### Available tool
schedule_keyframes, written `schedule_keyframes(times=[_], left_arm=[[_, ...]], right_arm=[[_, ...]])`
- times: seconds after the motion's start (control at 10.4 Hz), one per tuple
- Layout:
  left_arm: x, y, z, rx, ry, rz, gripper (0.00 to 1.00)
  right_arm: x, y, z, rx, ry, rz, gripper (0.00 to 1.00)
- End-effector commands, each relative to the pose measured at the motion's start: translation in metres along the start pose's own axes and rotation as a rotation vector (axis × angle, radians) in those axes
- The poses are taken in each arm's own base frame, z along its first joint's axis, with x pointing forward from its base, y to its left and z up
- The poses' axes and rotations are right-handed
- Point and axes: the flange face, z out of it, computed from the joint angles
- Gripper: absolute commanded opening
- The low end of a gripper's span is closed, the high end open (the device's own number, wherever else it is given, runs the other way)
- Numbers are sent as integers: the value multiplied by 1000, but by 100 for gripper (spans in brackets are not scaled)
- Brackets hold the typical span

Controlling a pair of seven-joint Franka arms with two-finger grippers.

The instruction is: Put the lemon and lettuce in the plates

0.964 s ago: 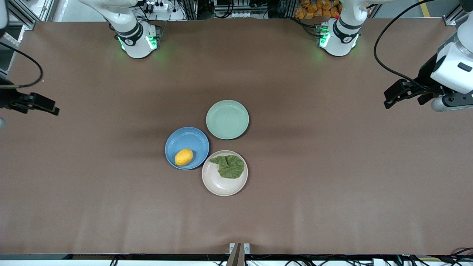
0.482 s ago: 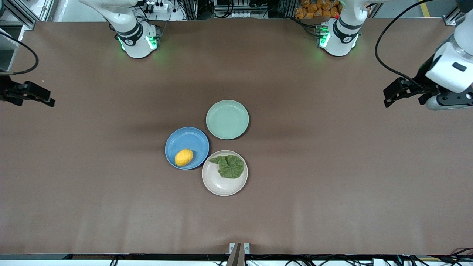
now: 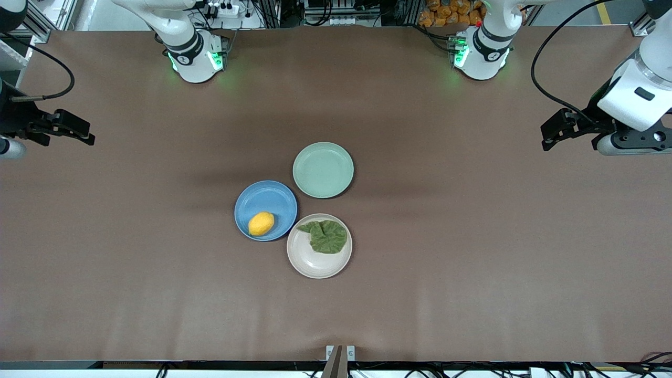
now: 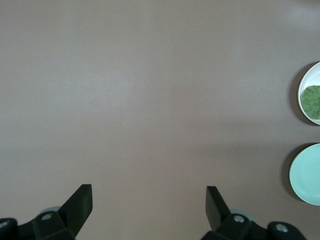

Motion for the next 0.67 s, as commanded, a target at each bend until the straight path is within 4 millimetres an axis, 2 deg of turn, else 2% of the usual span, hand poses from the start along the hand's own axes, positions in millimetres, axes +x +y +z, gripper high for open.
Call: schedule_keyframes(times=[0.0, 0.19, 0.58], left_arm=[[-5, -4, 0, -3, -25, 28, 100], [-4, -2, 7, -4, -37, 31, 100], [-5, -3, 8, -13, -48, 16, 100]], right_arm=[[-10, -6, -3, -14, 11, -5, 100], [-9, -5, 0, -13, 0, -5, 100], [-8, -3, 2, -13, -7, -2, 100]])
